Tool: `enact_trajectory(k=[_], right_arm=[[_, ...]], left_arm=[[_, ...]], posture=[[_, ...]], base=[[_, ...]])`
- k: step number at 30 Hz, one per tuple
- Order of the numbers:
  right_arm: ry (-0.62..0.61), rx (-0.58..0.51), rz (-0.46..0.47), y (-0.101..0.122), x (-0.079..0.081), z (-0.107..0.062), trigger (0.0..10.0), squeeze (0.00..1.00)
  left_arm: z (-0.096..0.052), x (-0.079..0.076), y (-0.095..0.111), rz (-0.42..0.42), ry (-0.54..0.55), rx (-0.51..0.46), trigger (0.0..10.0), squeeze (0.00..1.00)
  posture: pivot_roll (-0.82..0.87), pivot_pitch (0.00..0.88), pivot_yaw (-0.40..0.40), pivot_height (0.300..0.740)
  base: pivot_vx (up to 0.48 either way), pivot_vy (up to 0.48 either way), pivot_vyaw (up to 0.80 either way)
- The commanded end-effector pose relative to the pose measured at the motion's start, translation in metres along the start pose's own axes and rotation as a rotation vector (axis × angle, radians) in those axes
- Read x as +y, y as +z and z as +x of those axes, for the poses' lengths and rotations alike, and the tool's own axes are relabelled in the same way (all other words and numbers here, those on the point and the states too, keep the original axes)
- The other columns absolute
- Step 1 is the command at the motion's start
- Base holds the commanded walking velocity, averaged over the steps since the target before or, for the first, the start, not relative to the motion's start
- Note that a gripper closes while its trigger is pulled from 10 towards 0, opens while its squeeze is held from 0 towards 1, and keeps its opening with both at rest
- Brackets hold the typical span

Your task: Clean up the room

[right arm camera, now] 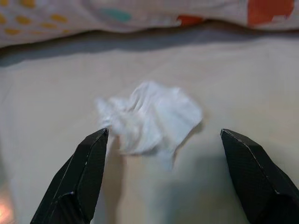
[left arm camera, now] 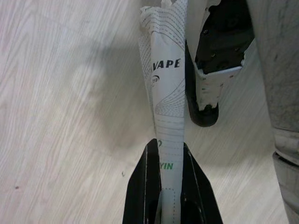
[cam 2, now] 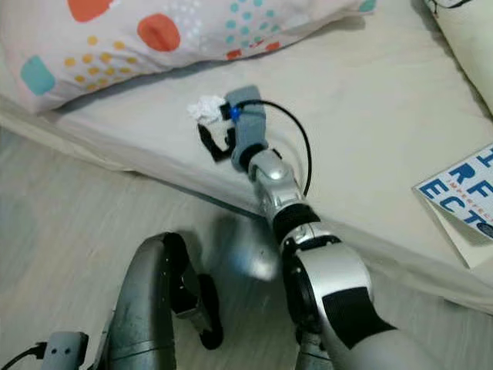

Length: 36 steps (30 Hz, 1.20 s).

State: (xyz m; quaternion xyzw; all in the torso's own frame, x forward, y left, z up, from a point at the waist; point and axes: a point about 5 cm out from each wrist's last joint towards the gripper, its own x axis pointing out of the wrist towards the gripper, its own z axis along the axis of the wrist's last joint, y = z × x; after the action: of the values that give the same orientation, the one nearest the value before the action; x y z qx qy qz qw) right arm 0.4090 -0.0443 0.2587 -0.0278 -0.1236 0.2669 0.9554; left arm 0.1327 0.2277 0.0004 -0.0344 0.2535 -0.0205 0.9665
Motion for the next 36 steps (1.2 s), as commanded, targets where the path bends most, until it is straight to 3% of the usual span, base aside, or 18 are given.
enact_trajectory(k=[1, 2, 3, 4, 5, 6, 17, 32, 36], right_arm=[[-0.004, 0.061, 0.027, -0.015, 0.003, -0.003, 10.0, 0.0], [-0.008, 0.057, 0.031, -0.013, 0.002, -0.003, 10.0, 0.0], [-0.014, 0.051, 0.037, -0.01, 0.001, -0.002, 5.0, 0.0], [-0.019, 0.047, 0.039, -0.008, -0.001, -0.001, 4.0, 0.0], [-0.019, 0.047, 0.039, -0.008, -0.001, -0.001, 4.0, 0.0], [-0.022, 0.042, 0.05, -0.005, -0.002, 0.0, 0.0, 0.0], [0.044, 0.055, 0.062, -0.007, 0.008, 0.002, 0.0, 0.0], [0.078, 0.041, 0.106, -0.011, 0.004, -0.003, 0.0, 0.0], [0.086, -0.082, 0.279, -0.003, -0.009, -0.008, 0.0, 0.0]], left_arm=[[-0.029, -0.007, -0.007, -0.01, -0.096, 0.004, 10.0, 0.0], [-0.031, -0.008, -0.006, -0.01, -0.095, 0.007, 10.0, 0.0], [-0.032, -0.008, -0.004, -0.008, -0.093, 0.007, 10.0, 0.0], [-0.033, -0.009, -0.002, -0.007, -0.092, 0.008, 10.0, 0.0], [-0.033, -0.009, -0.002, -0.007, -0.092, 0.008, 10.0, 0.0], [-0.035, -0.01, 0.0, -0.006, -0.092, 0.008, 10.0, 0.0], [-0.042, -0.01, 0.004, -0.008, -0.08, 0.025, 10.0, 0.0], [-0.027, -0.008, 0.009, -0.013, -0.042, 0.005, 10.0, 0.0], [-0.002, 0.005, 0.025, 0.001, 0.026, -0.06, 10.0, 0.0]], posture=[[0.36, 0.754, 0.107, 0.477], [0.36, 0.755, 0.107, 0.477], [0.37, 0.758, 0.111, 0.477], [0.37, 0.758, 0.111, 0.477], [0.37, 0.758, 0.111, 0.477], [0.38, 0.761, 0.113, 0.477], [0.37, 0.768, 0.102, 0.477], [0.33, 0.752, 0.065, 0.477], [0.27, 0.687, 0.022, 0.477]], base=[[0.0, 0.0, 0.0], [0.0, 0.0, 0.0], [0.0, 0.0, 0.0], [0.0, 0.0, 0.0], [0.0, 0.0, 0.0], [0.0, 0.0, 0.0], [0.0, 0.0, 0.0], [0.0, 0.0, 0.0], [0.0, 0.0, 0.0]])
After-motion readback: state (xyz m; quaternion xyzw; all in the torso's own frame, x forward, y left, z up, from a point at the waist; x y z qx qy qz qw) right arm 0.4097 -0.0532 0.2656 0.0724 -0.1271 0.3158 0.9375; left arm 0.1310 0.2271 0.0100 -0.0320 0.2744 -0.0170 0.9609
